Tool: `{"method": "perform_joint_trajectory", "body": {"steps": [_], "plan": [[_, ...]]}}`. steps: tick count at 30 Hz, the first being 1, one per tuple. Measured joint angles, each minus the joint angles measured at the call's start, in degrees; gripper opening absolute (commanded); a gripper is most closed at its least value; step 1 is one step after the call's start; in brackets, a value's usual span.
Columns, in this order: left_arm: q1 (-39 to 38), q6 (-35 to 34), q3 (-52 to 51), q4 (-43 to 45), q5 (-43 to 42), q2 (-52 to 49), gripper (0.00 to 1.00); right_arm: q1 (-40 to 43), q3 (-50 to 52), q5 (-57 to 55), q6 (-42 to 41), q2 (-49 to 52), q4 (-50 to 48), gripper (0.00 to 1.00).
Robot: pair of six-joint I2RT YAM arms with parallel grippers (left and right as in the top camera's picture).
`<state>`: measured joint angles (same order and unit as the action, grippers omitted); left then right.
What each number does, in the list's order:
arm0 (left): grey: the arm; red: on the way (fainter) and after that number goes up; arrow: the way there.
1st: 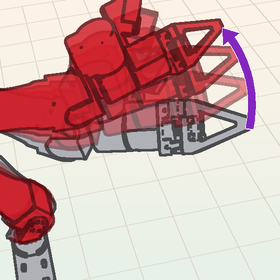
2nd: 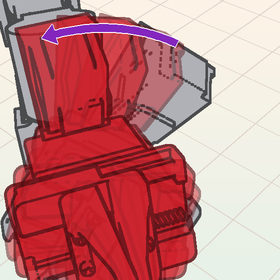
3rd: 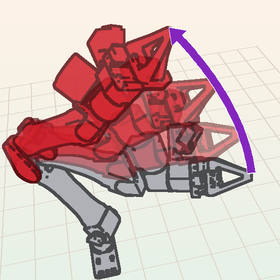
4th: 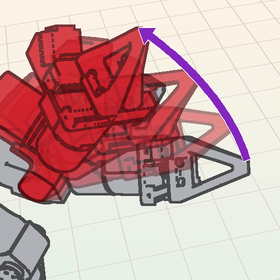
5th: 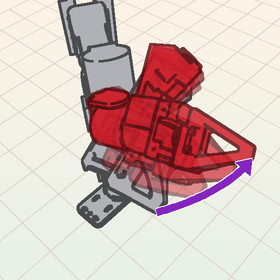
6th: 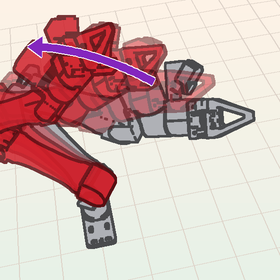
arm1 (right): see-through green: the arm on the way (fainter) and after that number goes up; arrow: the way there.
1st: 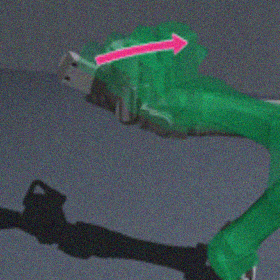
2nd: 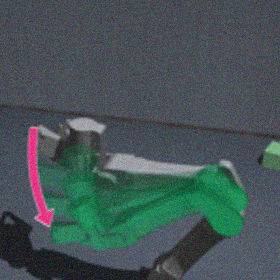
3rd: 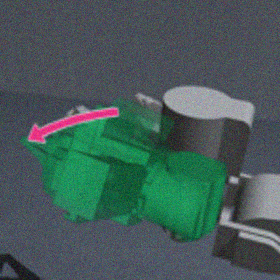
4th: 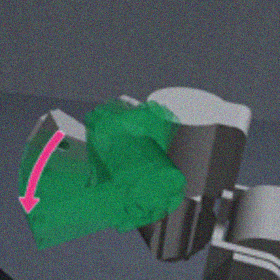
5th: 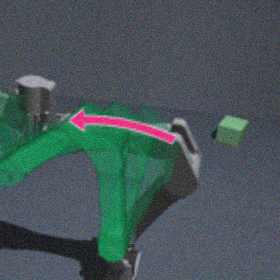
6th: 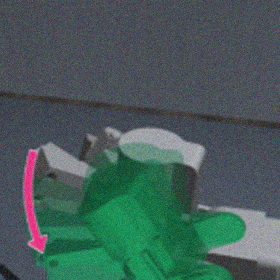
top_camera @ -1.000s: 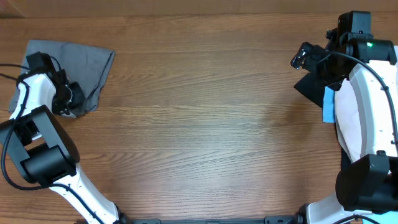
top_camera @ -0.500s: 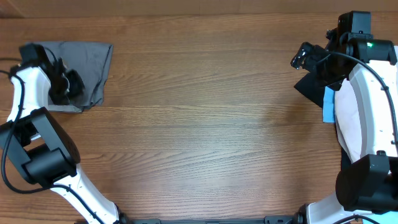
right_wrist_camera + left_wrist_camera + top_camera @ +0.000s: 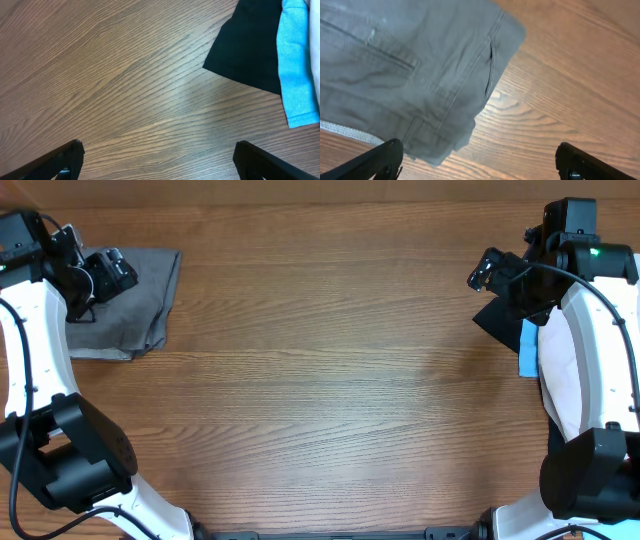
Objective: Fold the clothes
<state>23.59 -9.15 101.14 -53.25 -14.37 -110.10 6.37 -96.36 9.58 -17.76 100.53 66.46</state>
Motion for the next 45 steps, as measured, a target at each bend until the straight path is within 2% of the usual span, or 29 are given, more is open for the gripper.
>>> {"method": "perform_joint_trajectory", "body": {"steps": [45], "plan": [[0.0, 0.0, 0.0, 0.0, 0.0, 0.0, 1.0, -0.5, 0.0, 0.0, 0.0, -2.0, 0.0, 1.0]]}}
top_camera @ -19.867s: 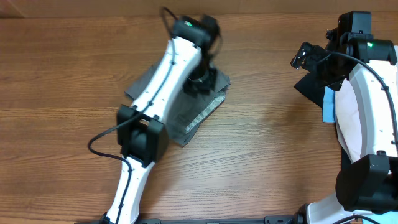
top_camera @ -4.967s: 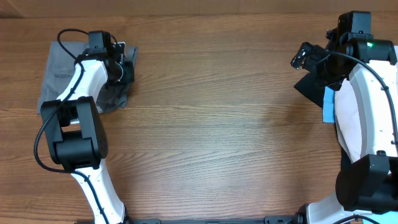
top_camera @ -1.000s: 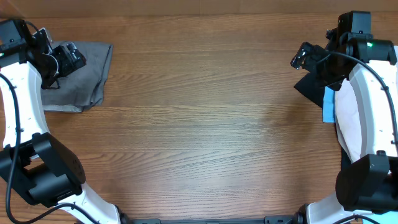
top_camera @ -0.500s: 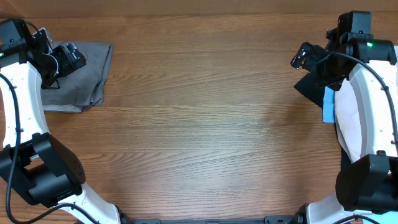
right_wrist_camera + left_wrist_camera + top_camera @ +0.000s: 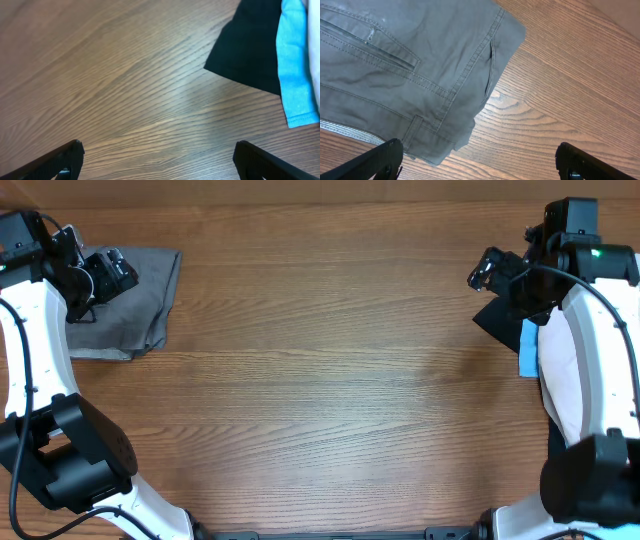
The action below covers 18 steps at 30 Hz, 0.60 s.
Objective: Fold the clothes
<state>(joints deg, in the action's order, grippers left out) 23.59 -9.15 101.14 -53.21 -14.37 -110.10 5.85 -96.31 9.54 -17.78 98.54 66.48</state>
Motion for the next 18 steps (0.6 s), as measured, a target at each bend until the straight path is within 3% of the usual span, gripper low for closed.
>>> {"method": "perform_joint_trajectory", "body": {"steps": [13, 18], "plan": [[0.0, 0.0, 0.0, 0.0, 0.0, 0.0, 1.0, -2.2, 0.0, 0.0, 0.0, -32.2, -0.3, 1.0], [0.0, 0.0, 0.0, 0.0, 0.0, 0.0, 1.0, -7.8, 0.0, -2.1, 0.0, -42.0, 0.0, 1.0]]}}
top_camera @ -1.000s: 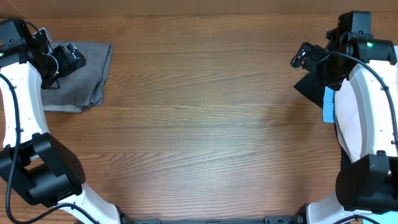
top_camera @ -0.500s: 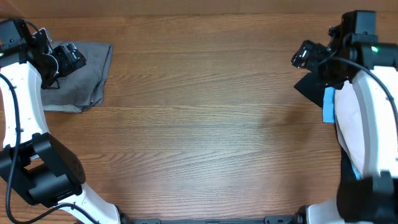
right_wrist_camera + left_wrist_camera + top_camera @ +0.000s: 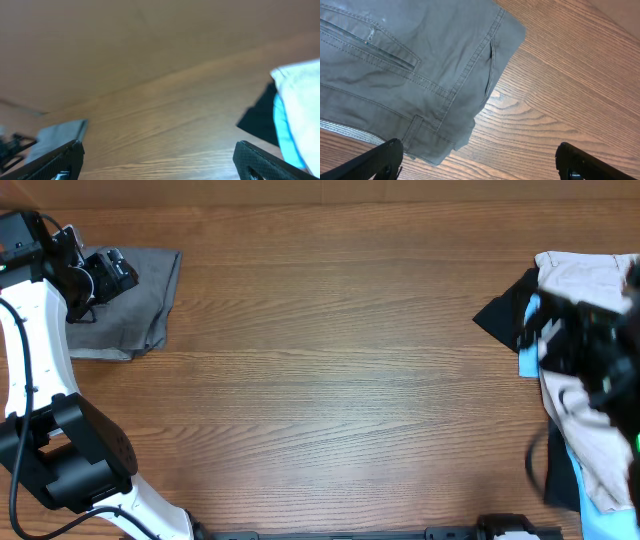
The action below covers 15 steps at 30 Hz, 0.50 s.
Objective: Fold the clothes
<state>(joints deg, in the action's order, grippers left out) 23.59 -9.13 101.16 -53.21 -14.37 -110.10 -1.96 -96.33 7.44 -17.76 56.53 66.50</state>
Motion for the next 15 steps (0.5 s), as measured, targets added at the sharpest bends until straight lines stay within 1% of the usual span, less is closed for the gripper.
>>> {"method": "perform_joint_trajectory", "body": {"steps": [6, 11, 15], "plan": [[0.0, 0.0, 0.0, 0.0, 0.0, 0.0, 1.0, -6.4, 1.7, -3.7, 0.0, -10.2, -0.3, 1.0], [0.0, 0.0, 0.0, 0.0, 0.0, 0.0, 1.0, -7.1, 6.4, -5.4, 0.0, -18.5, -0.6, 1.0], [0.0, 0.0, 0.0, 0.0, 0.0, 0.0, 1.0, -7.1, 13.3, -6.9, 0.0, -24.8, -4.3, 1.0]]}}
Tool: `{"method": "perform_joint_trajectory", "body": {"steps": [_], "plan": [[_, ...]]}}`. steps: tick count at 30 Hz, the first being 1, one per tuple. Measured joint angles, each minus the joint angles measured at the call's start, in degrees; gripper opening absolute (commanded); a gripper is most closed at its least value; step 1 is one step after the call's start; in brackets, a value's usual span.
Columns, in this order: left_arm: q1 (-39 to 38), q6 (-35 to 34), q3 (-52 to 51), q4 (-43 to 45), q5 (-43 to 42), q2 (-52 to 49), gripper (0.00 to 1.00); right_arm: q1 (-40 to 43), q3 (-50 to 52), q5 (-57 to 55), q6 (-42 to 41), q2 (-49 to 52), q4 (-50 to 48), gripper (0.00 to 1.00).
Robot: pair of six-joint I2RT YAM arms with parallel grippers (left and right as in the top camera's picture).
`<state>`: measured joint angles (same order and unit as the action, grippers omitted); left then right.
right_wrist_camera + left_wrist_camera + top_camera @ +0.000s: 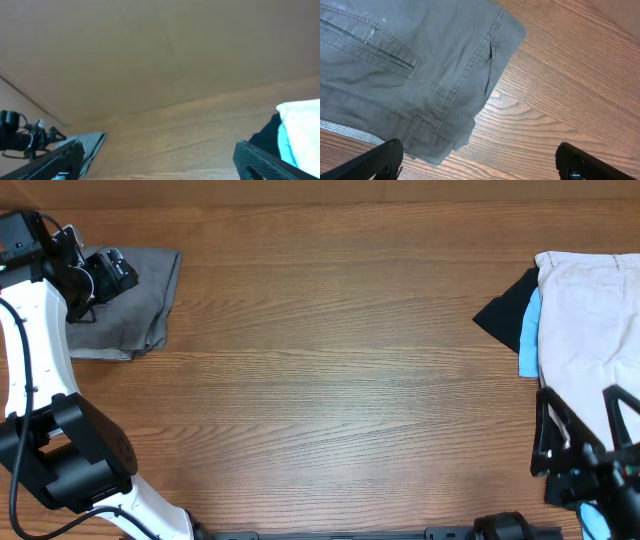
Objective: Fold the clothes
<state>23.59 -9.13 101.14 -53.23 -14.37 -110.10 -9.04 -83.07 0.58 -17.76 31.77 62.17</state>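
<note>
Folded grey trousers (135,305) lie at the table's far left; the left wrist view shows their pocket and seams (405,65). My left gripper (105,272) hovers over them, open (480,167), holding nothing. At the far right lies a pile: a white garment (585,320) on top, with a blue one (528,335) and a black one (500,310) sticking out beneath. My right gripper (580,435) is open at the near right corner, beside the pile. Its camera looks level across the table (160,165) and touches nothing.
The wooden table (330,370) stretches between the trousers and the pile. A tan wall (150,50) stands behind the far edge. In the right wrist view, my left arm (20,137) shows at the far left next to the grey trousers (87,142).
My right arm has moved from over the pile down to the near right corner, its camera pitched further up toward the wall. The left arm and all the clothes are unchanged.
At the first two moments my right gripper hung open above the black corner of the pile, looking down at it. Then it was drawn back over the pile, tilted up, and it now sits at the near right corner. My left gripper stayed open above the folded trousers throughout.
</note>
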Motion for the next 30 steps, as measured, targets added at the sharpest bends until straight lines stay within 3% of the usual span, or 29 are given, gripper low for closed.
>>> {"method": "perform_joint_trajectory", "body": {"steps": [12, 21, 30], "plan": [[0.0, 0.0, 0.0, 0.0, 0.0, 0.0, 1.0, 0.0, 30.4, -1.3, 0.0, -20.8, -23.1, 1.0], [0.0, 0.0, 0.0, 0.0, 0.0, 0.0, 1.0, 0.0, 54.9, -1.5, 0.0, -27.5, -48.3, 1.0], [0.0, 0.0, 0.0, 0.0, 0.0, 0.0, 1.0, 1.4, 71.0, -1.4, -0.1, -29.6, -63.0, 1.0]]}}
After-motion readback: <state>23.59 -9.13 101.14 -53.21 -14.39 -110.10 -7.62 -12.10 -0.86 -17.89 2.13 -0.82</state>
